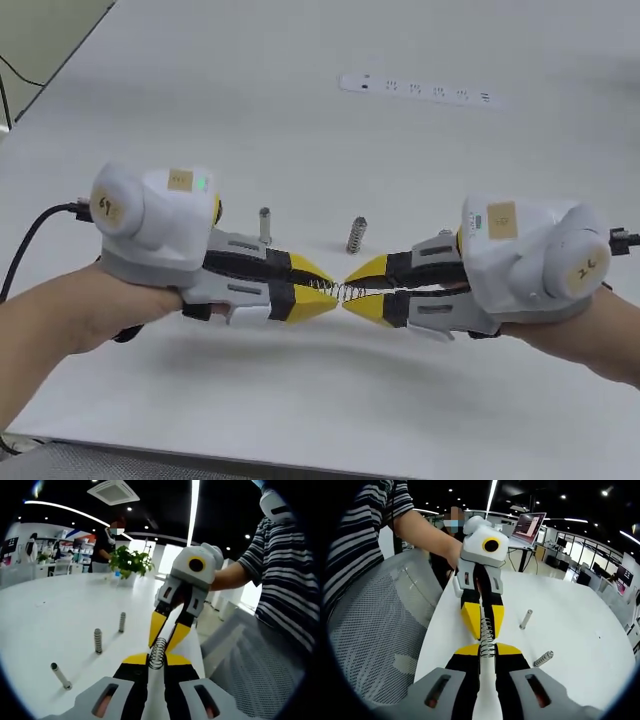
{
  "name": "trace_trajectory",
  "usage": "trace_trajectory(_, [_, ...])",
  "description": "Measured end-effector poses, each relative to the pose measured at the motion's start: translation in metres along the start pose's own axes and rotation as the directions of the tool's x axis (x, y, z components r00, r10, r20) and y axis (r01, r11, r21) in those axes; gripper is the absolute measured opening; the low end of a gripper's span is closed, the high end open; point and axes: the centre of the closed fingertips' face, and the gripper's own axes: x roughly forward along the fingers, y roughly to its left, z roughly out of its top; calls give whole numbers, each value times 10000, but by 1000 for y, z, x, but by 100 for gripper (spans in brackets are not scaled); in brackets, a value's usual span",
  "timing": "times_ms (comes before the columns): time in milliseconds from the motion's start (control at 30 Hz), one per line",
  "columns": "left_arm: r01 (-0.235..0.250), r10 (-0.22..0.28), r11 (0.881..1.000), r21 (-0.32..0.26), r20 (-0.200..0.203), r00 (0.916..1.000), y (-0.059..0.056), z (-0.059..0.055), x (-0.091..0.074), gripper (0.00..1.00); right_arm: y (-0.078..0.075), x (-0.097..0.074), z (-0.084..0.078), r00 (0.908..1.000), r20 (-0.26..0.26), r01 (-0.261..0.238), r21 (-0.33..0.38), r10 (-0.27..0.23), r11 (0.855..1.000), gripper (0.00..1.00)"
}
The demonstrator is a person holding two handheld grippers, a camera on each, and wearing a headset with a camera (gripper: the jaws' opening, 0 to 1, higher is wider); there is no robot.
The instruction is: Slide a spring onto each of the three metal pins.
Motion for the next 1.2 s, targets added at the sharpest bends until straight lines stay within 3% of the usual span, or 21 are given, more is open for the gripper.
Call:
trace_trajectory(233, [31,-31,10000,-44,3,10000,0,0,2,3,0,0,-2,10000,-20,24,225,-24,9997,8])
trace_trajectory(300, [47,-47,9999,-104,12,10000,0,0,2,3,-2,-1,-3,9999,-26,109,745,-107,9972,9])
trace_trajectory(600, [64,-63,9998,-211,26,10000,0,0,1,3,-4,-5,-8,9999,-27,137,828,-135,9965,8])
trace_trajectory(933, [105,-107,9995,-291,-71,9999,-2,-2,1,3,-1,-6,-6,10000,-36,53,480,-51,9988,7])
trace_trajectory(1200, [48,-52,9997,-237,-174,9998,-2,-5,1,3,-4,-12,5,9999,-116,11,-53,-11,10000,7])
